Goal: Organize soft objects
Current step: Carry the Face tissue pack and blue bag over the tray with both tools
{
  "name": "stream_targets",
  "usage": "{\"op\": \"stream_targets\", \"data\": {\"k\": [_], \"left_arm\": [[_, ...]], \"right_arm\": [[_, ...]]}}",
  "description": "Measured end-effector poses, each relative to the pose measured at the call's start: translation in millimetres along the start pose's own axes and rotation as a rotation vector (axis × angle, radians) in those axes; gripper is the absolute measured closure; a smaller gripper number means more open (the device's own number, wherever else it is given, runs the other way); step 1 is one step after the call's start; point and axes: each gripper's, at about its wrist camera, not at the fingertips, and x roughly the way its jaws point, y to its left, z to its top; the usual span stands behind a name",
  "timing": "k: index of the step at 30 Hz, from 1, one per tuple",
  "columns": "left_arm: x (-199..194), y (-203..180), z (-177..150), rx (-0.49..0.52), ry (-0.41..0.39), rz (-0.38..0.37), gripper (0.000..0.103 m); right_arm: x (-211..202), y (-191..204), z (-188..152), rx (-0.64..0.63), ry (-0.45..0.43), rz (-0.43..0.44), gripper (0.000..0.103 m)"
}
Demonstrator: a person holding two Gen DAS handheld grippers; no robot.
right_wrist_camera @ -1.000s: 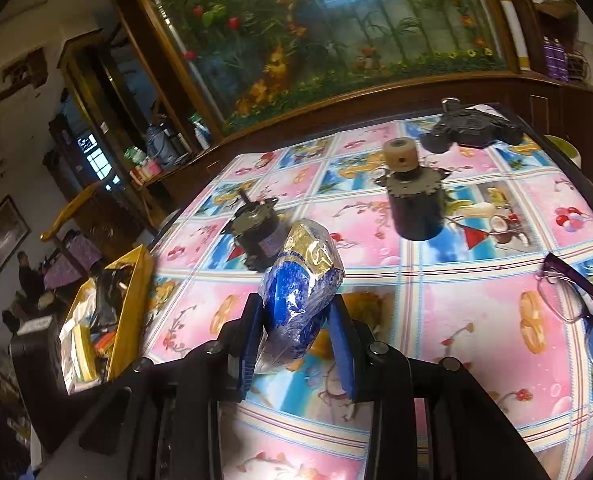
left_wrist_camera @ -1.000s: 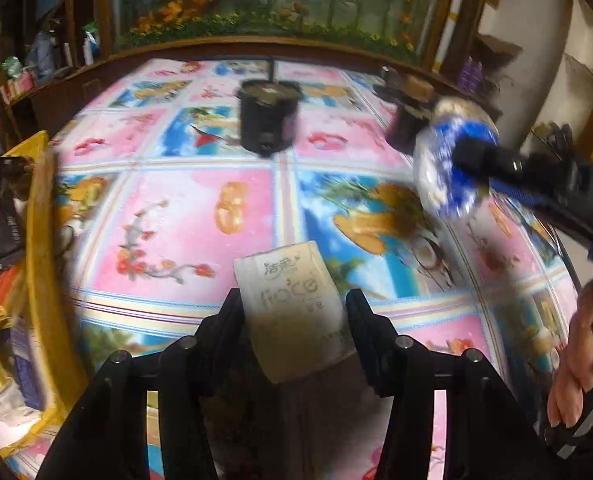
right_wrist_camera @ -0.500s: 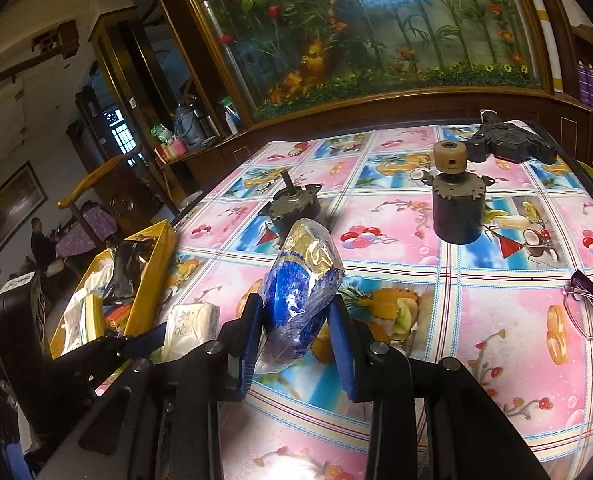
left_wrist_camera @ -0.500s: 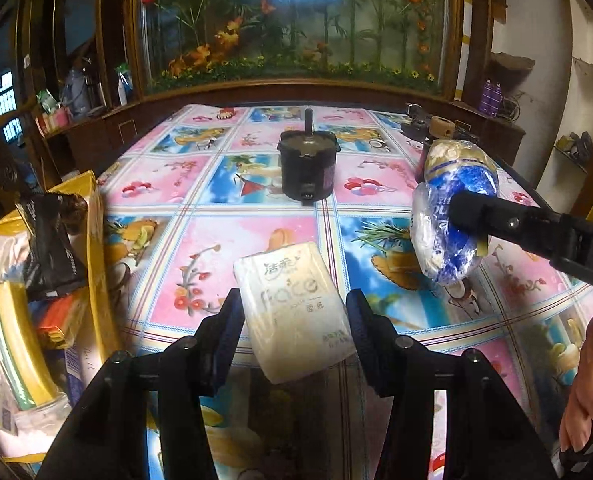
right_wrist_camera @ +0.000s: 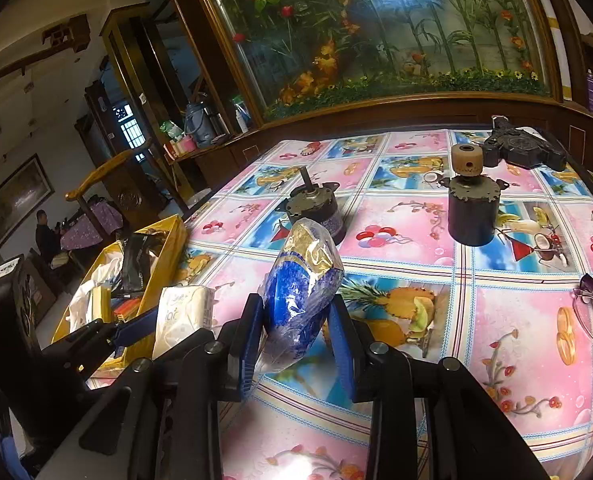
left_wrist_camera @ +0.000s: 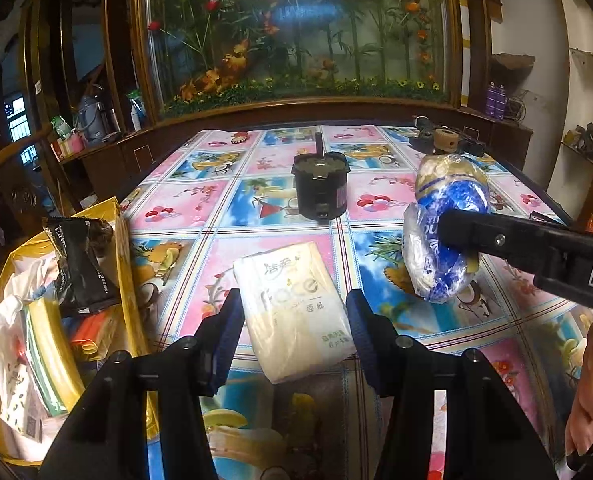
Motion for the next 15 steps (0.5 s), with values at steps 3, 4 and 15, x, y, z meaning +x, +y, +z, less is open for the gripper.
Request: {"op": "stream_targets", "data": {"k": [3, 4, 15], "left_arm": [[-3, 0, 0, 0.007, -0.008, 0.008, 0.052], [-4, 0, 0, 0.009, -0.011, 0.011, 0.052], [-16, 4, 3, 0.015, -0.045, 0.030, 0.052]], "right_arm": [[0, 2, -1, -0.002, 0.000, 0.007, 0.067], [0, 3, -2, -0.003, -0.001, 0.008, 0.067], [0, 9, -6, 0.005, -0.003, 0.027, 0.067]]}}
